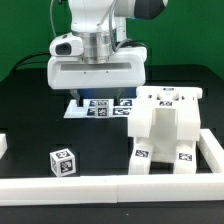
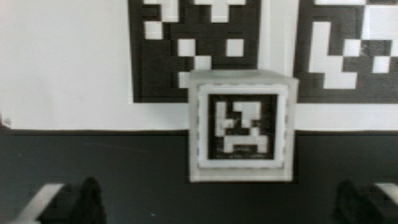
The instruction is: Assemble chair
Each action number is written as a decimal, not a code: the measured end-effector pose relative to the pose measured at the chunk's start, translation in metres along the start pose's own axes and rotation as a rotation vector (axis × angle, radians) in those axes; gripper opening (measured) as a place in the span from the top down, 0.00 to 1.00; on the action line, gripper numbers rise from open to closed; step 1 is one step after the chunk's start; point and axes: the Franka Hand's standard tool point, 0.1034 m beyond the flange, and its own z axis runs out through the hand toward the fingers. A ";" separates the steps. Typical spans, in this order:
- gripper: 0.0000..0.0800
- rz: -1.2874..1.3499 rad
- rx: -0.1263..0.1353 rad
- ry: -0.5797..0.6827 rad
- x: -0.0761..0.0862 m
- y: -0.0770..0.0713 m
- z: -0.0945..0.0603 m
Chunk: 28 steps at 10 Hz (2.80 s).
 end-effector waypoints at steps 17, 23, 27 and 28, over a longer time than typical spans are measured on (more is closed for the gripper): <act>0.65 -0.073 -0.034 -0.017 0.000 0.078 0.012; 0.64 -0.040 -0.036 -0.019 0.010 0.091 0.018; 0.41 -0.038 -0.014 -0.052 0.011 0.086 0.018; 0.24 -0.058 -0.011 -0.053 0.026 0.086 0.009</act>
Offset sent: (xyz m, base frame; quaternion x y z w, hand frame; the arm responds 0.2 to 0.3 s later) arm 0.0001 -0.0006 -0.0097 0.0050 0.0051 0.0079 0.9999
